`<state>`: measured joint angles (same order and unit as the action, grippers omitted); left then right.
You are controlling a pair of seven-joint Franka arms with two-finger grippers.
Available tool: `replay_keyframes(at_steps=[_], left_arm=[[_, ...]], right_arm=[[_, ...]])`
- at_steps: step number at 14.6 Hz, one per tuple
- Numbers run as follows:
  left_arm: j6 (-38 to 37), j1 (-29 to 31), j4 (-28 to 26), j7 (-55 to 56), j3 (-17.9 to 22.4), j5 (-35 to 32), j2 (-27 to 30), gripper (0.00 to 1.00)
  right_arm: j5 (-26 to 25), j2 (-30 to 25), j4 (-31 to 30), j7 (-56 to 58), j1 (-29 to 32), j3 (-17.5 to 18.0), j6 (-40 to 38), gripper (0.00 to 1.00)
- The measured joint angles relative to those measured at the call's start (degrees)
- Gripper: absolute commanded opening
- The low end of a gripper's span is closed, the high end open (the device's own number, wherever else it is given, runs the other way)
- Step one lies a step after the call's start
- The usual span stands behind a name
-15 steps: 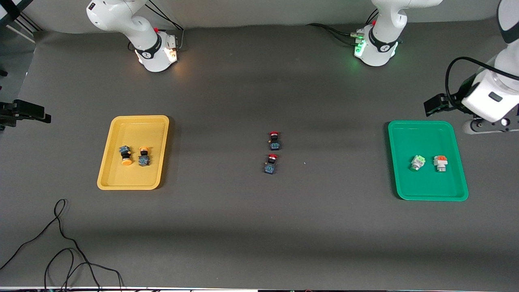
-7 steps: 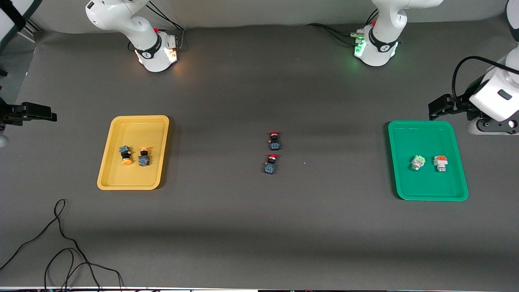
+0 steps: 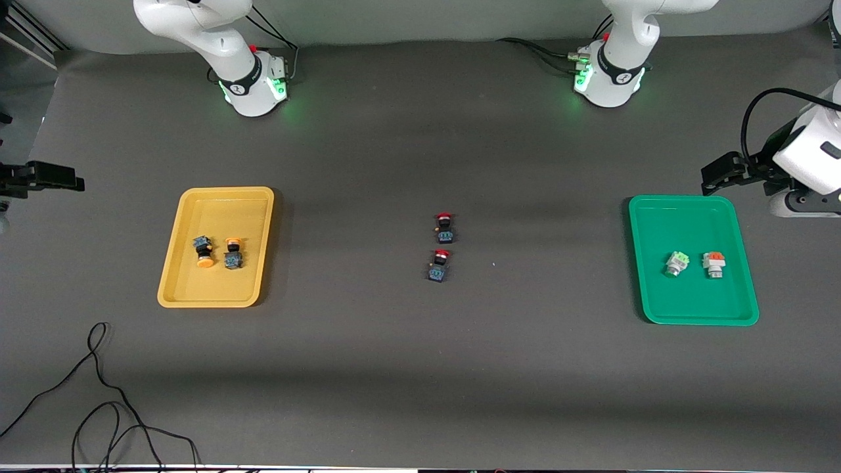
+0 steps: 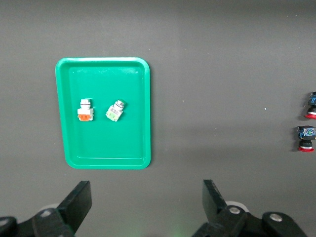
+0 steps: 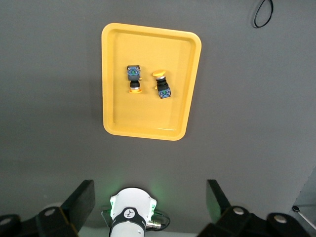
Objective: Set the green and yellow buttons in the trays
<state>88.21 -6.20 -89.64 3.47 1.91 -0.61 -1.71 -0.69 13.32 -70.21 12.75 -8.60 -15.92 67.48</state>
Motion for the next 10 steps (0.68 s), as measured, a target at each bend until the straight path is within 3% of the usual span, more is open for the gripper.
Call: replay_keyframes(at_steps=[2,6,10], left_arm=[[0.0,0.0,0.0,0.1,0.0,0.0,0.0,1.00],[0.0,0.0,0.0,0.2,0.1,0.0,0.0,1.00],[0.0,0.4,0.0,0.2,0.3,-0.1,-0.1,1.00]], right_arm=[[-1.9,-4.0,-4.6,-1.9,4.3,7.1,3.4,1.00],[-2.2,-13.2,-18.6,-2.4,6.3,9.0,12.7,1.00],[-2.2,-15.2,-20.8,-2.5,8.3,10.8,14.9,1.00]])
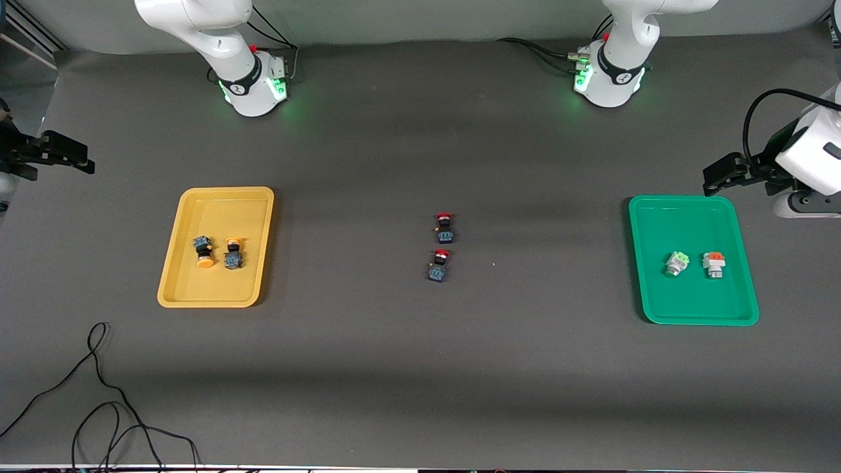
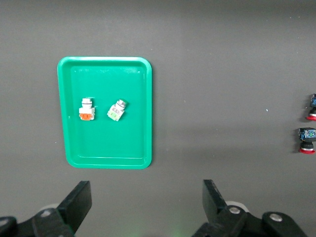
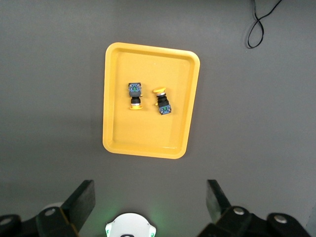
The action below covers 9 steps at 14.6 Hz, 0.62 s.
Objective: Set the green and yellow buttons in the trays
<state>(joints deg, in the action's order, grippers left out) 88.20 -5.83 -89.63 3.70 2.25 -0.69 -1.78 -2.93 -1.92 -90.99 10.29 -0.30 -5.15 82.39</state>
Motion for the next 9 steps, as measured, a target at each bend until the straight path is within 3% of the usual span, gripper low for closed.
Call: replay_keyframes(at_steps=[9], left_arm=[[-0.1,0.6,0.0,0.0,0.4,0.0,-0.1,1.00]], right_arm=[[0.8,0.5,3.5,-8.8,0.0,2.9,-1.8,1.00]])
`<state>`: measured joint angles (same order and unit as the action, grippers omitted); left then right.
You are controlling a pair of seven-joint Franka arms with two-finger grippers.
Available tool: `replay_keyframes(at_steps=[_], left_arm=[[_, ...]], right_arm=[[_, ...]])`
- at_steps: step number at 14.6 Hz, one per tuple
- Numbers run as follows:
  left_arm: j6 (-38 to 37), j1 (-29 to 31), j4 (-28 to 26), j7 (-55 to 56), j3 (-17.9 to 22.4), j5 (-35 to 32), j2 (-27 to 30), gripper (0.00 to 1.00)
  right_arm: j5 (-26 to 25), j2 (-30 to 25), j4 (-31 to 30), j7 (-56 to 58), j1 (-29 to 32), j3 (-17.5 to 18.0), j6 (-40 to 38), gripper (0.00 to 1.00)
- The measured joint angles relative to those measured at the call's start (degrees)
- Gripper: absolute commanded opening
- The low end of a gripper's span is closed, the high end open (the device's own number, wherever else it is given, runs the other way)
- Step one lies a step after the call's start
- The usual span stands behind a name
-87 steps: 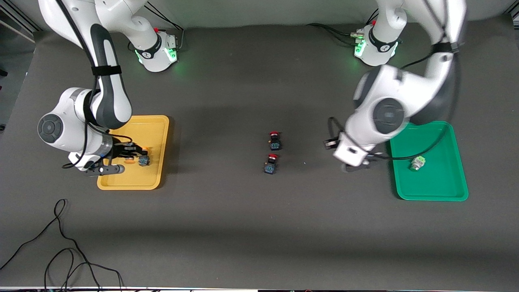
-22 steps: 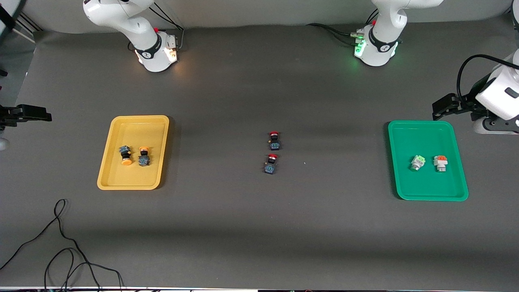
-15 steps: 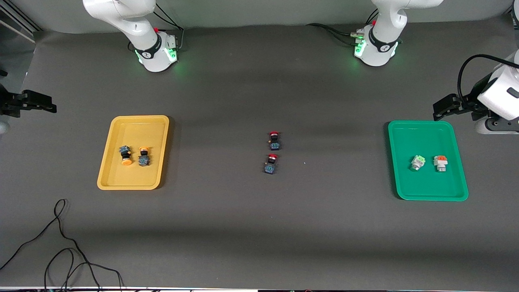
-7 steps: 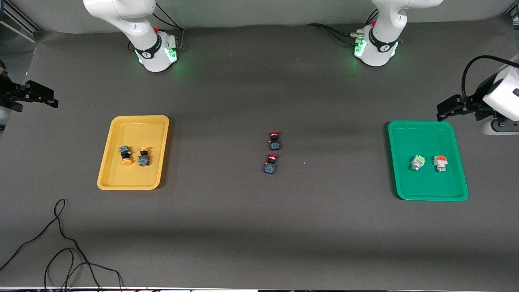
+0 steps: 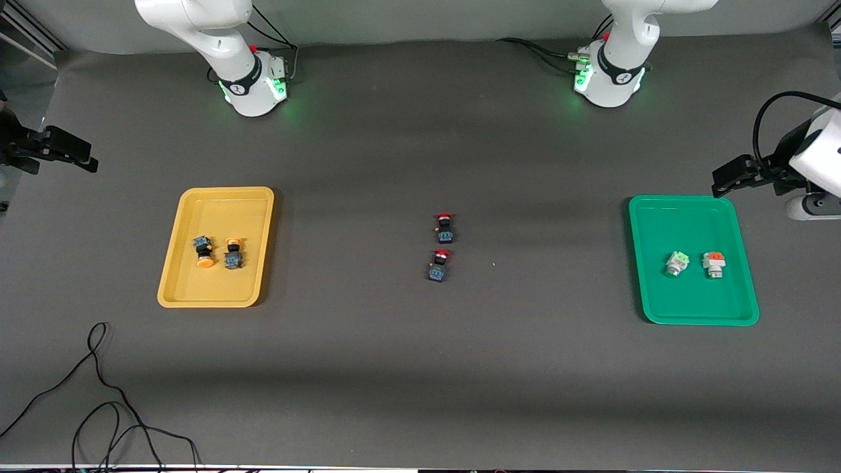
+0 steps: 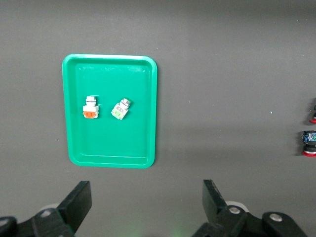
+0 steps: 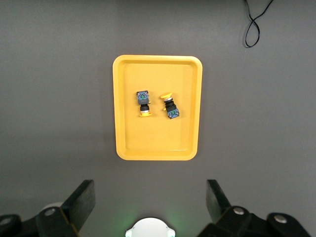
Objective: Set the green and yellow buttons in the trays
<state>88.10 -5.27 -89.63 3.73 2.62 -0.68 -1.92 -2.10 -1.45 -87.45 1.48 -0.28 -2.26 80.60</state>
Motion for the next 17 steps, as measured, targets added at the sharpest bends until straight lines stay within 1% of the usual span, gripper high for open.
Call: replay_keyframes(at_steps=[5,17], left_arm=[[0.0,0.0,0.0,0.0,-0.1,0.0,0.0,1.00],[-0.3,0.0,0.0,0.1,-0.2,0.0,0.0,1.00]], right_arm=[[0.0,2.8,1.7,-0.6,-0.3,0.5,-0.1,1.00],[0.0,3.0,2.2,-0.5,-0.3,0.5,-0.8,1.00]])
